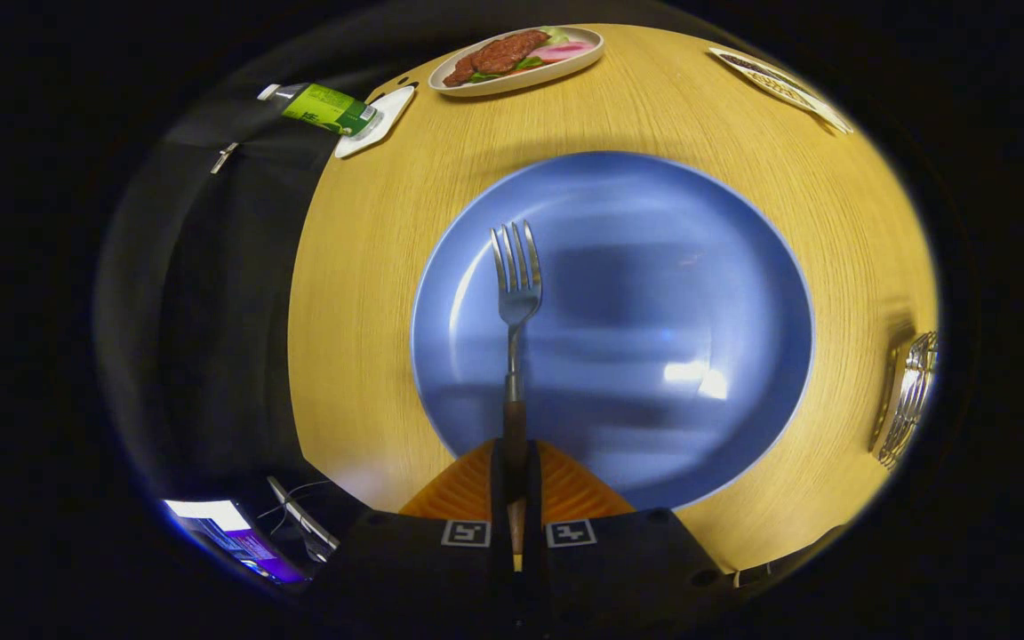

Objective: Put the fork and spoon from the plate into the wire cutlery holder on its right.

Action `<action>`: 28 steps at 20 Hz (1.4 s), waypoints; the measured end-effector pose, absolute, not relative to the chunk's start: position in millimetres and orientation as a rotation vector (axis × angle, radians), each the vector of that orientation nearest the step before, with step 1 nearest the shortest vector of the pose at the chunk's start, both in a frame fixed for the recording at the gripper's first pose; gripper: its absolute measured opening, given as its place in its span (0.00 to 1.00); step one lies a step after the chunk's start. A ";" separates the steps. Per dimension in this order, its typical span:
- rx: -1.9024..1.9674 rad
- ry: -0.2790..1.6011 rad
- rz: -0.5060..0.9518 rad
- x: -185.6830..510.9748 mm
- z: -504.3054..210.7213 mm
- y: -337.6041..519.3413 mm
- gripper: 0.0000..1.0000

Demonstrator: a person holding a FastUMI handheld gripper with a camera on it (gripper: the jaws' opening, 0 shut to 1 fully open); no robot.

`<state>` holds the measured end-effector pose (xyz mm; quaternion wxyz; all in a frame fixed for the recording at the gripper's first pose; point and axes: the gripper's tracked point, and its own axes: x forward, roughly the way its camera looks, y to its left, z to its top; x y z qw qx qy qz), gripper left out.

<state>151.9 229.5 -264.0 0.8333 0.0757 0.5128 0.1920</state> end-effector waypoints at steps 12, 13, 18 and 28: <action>0.056 1.011 0.487 107.7 -170.8 139.6 0.08; 0.052 1.004 0.492 104.4 -162.5 129.7 0.08; -0.007 1.015 0.489 77.5 -129.6 67.4 0.08; -0.275 1.218 0.415 55.9 -104.0 -65.8 0.08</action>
